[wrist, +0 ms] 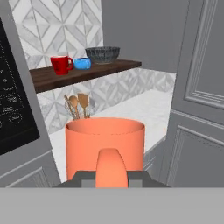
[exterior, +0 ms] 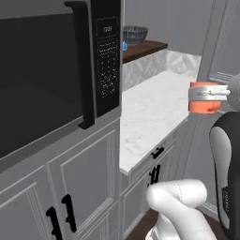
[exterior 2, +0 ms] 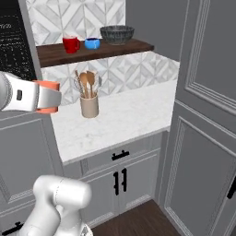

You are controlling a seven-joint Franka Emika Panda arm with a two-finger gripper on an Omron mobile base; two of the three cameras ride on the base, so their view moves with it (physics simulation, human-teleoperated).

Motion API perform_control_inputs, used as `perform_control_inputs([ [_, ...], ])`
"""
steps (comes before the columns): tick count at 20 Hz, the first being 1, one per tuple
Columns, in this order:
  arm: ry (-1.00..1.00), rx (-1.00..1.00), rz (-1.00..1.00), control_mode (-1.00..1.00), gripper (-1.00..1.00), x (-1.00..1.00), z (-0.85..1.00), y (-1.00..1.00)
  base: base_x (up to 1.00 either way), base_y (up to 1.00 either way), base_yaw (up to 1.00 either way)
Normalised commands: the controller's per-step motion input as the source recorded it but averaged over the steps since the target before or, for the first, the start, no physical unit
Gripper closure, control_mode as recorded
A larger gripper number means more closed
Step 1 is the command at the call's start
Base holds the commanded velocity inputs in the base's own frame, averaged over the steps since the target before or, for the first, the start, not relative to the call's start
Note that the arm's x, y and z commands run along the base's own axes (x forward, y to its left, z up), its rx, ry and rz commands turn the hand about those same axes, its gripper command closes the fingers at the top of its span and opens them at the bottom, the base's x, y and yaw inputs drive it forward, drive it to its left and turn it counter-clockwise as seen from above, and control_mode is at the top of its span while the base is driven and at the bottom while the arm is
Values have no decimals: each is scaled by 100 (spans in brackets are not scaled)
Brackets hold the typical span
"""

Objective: Gather all objects into one cabinet and sort the glasses and bowls to opposite sides.

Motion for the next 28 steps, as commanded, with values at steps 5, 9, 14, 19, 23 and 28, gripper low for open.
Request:
perform_control_inputs([
  [5, 0, 0, 0, 100, 100, 0, 0, 0, 6, -86, 23],
  [9, 0, 0, 0, 100, 100, 0, 0, 0, 15, -33, 29],
  [14, 0, 0, 0, 100, 100, 0, 0, 0, 13, -21, 34],
  [19, 0, 0, 0, 100, 100, 0, 0, 0, 4, -66, 27],
  [23, 0, 0, 0, 100, 100, 0, 0, 0, 7, -30, 33],
  [28, 0, 0, 0, 100, 100, 0, 0, 0, 2, -15, 41],
])
